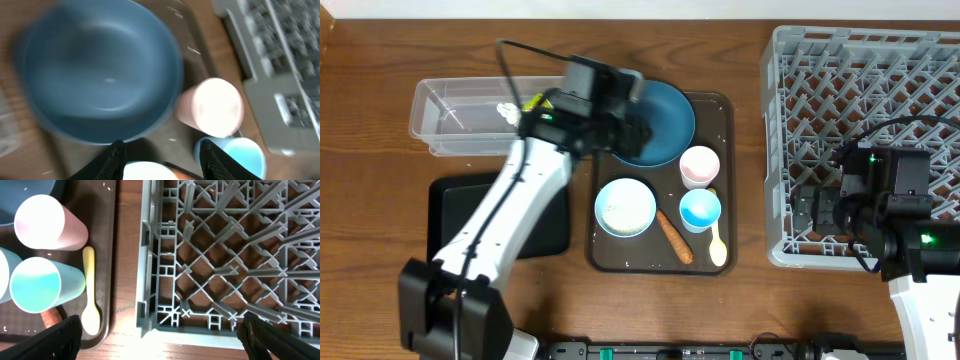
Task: Sort waste into correct bins and load items into the dishwasher rack
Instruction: 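Reach the left gripper to the pink cup and grasp it, then lift the pink cup and hand it to the right gripper, then carry the pink cup with the right gripper into the dish rack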
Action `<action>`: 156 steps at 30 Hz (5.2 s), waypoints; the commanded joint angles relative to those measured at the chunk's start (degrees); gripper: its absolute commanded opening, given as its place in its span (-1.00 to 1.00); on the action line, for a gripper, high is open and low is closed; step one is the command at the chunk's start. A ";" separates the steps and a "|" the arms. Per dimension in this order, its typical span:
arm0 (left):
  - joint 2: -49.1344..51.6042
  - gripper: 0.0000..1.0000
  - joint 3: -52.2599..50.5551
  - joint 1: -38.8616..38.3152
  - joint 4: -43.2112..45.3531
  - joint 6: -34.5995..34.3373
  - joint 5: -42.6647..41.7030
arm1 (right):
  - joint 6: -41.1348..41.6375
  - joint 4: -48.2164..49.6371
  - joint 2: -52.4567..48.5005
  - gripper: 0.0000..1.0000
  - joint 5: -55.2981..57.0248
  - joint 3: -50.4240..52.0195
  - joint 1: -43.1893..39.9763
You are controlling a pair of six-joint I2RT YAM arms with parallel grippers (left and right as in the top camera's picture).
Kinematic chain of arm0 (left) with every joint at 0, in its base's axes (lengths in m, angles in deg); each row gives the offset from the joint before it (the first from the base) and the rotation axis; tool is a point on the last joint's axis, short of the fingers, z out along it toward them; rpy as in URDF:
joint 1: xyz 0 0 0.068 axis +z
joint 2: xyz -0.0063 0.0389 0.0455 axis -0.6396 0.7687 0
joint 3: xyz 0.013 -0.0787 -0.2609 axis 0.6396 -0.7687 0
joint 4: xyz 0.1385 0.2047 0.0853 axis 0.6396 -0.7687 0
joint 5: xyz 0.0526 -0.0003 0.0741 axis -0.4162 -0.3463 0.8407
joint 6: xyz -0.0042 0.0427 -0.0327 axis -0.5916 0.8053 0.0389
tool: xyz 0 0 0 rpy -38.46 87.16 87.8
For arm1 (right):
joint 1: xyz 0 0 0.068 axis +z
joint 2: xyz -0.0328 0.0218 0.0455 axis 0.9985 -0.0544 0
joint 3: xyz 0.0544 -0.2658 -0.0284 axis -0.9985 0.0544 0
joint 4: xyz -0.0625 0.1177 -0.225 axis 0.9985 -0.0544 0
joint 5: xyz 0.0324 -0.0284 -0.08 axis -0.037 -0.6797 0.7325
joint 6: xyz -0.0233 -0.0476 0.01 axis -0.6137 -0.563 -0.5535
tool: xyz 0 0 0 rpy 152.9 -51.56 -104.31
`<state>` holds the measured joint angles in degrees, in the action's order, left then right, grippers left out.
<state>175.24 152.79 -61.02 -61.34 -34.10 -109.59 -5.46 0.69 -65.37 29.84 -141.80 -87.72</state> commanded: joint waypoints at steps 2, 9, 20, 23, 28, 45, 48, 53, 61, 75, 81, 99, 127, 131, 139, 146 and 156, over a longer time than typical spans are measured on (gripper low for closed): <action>3.34 0.00 -0.22 -4.72 -0.07 -0.11 1.79 | 0.52 -0.26 -0.07 0.98 -0.04 -1.14 -0.26; 8.83 0.00 -0.24 -9.29 1.25 -0.11 5.81 | 0.52 -0.33 -0.07 0.99 -0.04 -1.14 -0.26; 15.28 0.00 -0.24 -11.72 5.57 -0.15 5.79 | 0.52 -0.50 -0.07 0.98 -0.07 -1.14 -0.26; 16.33 -0.12 -0.24 -11.72 5.68 -0.55 5.81 | 0.52 -0.48 -0.07 0.98 -0.04 -1.14 -0.26; 17.11 -0.58 -0.22 -11.72 6.16 -0.55 5.81 | 0.52 -0.48 -0.07 0.99 -0.04 -1.14 -0.26; 5.86 -0.87 1.31 -4.85 9.18 -10.43 2.40 | 0.52 0.07 -0.07 0.98 0.04 -1.14 -0.26; 4.26 -0.88 1.31 -1.01 9.18 -13.18 -10.82 | 1.05 1.49 -0.07 0.98 0.22 -1.14 -0.28; 4.50 -0.88 0.87 4.79 9.20 -14.97 -32.57 | 5.03 6.54 -0.57 0.98 -3.85 -1.14 -0.96; 4.57 -0.88 0.20 7.04 9.44 -11.96 -51.52 | -23.10 8.68 -7.21 0.98 -53.27 -1.14 -1.05; 4.57 -0.88 0.20 4.96 9.44 -16.50 -53.90 | -25.53 21.66 -13.05 0.95 -64.72 -1.14 -0.96; 4.57 -0.88 0.20 2.97 12.98 -20.96 -53.90 | -23.17 26.86 -13.09 0.94 -62.60 -1.14 -0.96; 4.57 -0.88 0.22 -1.33 19.34 -28.11 -53.40 | -20.87 34.10 -13.09 0.65 -67.12 -1.14 -0.90; 4.57 -0.88 0.22 -1.33 22.29 -33.83 -53.46 | -21.11 35.10 -13.14 0.27 -66.90 -1.14 0.92; 4.57 -0.88 0.22 -1.33 22.29 -33.86 -53.44 | -21.11 35.08 -13.14 0.11 -66.88 -1.14 0.92; 4.57 -0.50 0.22 -1.33 22.25 -33.48 -52.30 | -20.79 34.10 -13.14 -0.10 -66.20 -1.14 0.92; 4.57 -0.13 0.22 -1.31 10.78 -21.20 -34.60 | -13.38 29.03 -13.14 -0.67 -56.83 -1.14 0.90; 0.42 -0.06 0.22 0.28 -8.48 -11.41 1.16 | -7.19 21.38 -12.50 -0.98 -40.11 -1.51 0.87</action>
<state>179.30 152.86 -61.87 -68.24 -50.28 -121.26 -16.06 23.00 -78.18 -16.76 -141.95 -87.37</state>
